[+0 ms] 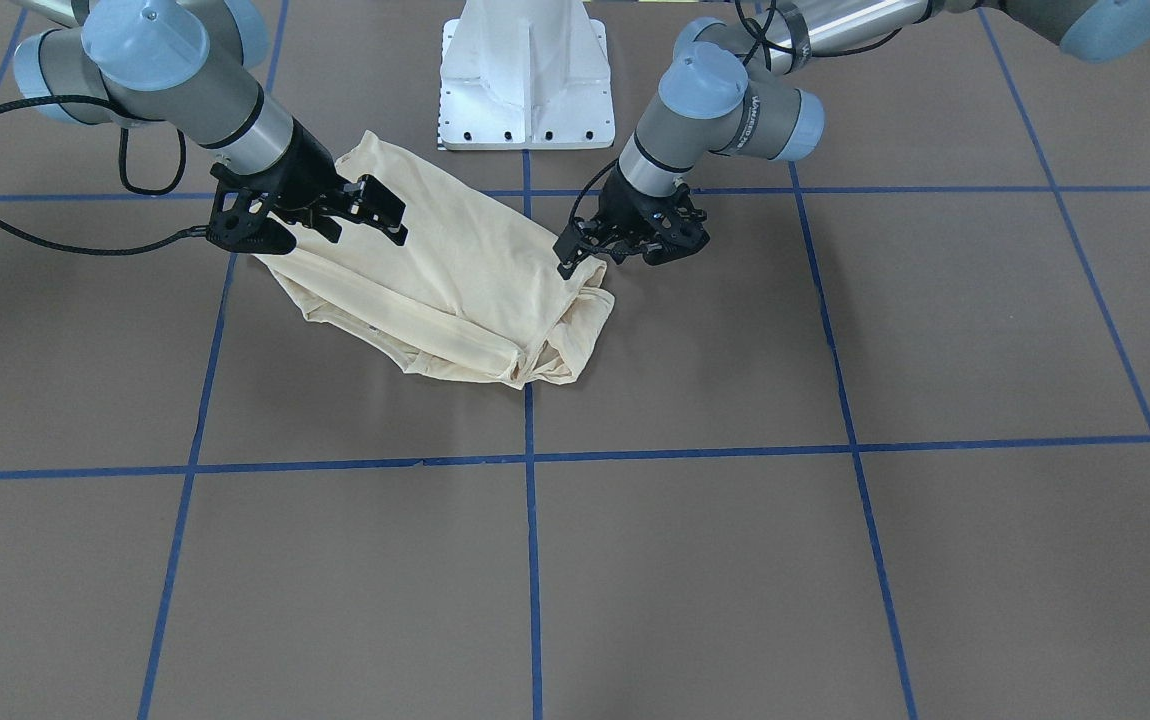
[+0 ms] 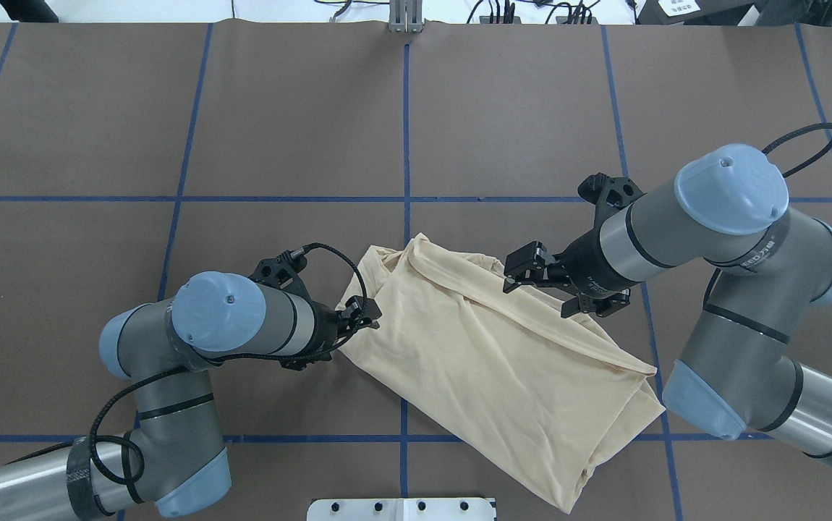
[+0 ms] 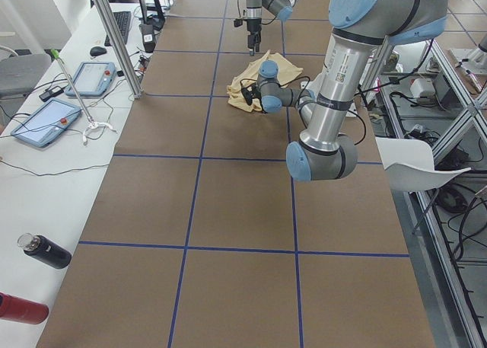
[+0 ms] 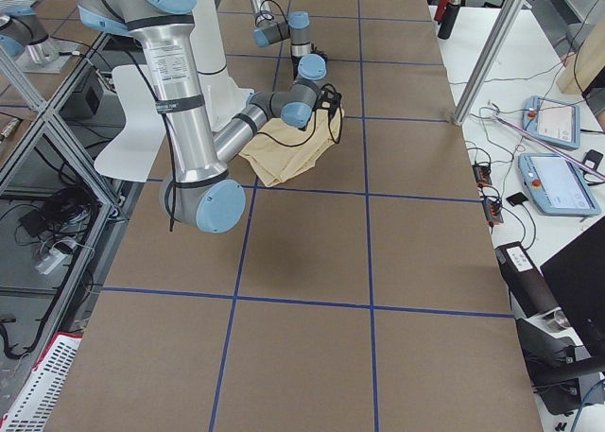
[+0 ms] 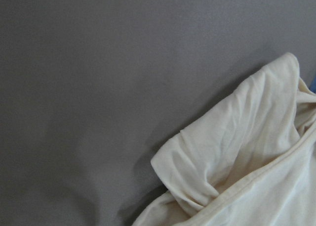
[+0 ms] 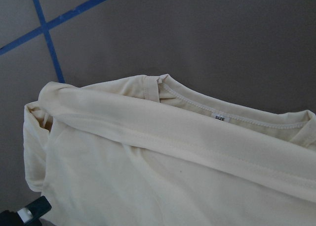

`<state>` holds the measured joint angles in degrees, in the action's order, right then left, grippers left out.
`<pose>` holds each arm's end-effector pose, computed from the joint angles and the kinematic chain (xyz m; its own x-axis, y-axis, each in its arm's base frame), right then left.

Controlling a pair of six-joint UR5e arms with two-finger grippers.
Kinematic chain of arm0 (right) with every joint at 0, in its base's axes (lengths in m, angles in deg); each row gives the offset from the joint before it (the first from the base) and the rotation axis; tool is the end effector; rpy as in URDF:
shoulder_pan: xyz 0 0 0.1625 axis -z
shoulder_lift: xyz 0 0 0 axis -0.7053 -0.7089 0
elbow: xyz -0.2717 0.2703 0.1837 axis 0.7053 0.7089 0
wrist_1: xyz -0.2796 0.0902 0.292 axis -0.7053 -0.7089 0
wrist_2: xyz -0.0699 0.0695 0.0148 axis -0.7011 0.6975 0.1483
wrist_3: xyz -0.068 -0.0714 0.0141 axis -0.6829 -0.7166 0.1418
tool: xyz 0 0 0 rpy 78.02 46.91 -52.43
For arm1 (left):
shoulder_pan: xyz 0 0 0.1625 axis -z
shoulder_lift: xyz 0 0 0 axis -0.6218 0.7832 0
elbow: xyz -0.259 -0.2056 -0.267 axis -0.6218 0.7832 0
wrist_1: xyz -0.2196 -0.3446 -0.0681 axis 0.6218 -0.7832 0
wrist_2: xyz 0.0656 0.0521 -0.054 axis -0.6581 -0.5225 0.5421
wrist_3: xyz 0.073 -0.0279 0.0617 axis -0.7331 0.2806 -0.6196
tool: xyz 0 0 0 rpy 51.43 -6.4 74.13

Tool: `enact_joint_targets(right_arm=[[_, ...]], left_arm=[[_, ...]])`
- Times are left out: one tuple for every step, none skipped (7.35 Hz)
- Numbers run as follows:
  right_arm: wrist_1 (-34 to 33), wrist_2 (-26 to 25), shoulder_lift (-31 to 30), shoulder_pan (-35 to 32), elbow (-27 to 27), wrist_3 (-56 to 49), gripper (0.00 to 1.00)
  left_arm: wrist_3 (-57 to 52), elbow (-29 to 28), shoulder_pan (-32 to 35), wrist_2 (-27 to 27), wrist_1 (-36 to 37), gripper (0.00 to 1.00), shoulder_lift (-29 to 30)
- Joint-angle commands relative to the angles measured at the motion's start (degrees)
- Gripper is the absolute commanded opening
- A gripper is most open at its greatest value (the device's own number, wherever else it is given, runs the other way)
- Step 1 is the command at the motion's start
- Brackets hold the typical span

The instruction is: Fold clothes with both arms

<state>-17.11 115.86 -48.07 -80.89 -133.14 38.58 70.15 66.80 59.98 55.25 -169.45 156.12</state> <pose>-0.4029 -0.3889 0.2908 0.4118 0.2935 0.8627 -0.0943 0.9554 -0.2800 0.5671 -0.3434 0.2776 0.3166 -0.4543 -0.8327 0.2855 0.8828 -0.3731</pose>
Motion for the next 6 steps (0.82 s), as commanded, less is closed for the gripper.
enact_joint_targets(right_arm=[[-0.1,0.0,-0.2,0.0,0.2,0.0,1.00],[0.0,0.0,-0.2,0.0,0.2,0.0,1.00],[-0.1,0.0,-0.2,0.0,0.2,0.0,1.00],[-0.1,0.0,-0.2,0.0,0.3,0.0,1.00],[-0.1,0.0,-0.2,0.0,0.3,0.0,1.00],[-0.1,0.0,-0.2,-0.1,0.4,0.0,1.00]], left_arm=[[0.1,-0.2,-0.2,0.0,0.0,0.85,0.1],[0.1,-0.2,-0.2,0.0,0.0,0.77,0.1],[0.0,-0.2,-0.2,0.0,0.0,0.63,0.1],[0.0,-0.2,-0.2,0.0,0.0,0.44,0.1],[-0.1,-0.2,-0.2,0.0,0.0,0.23,0.2],[-0.1,0.1,-0.2,0.3,0.0,0.01,0.4]])
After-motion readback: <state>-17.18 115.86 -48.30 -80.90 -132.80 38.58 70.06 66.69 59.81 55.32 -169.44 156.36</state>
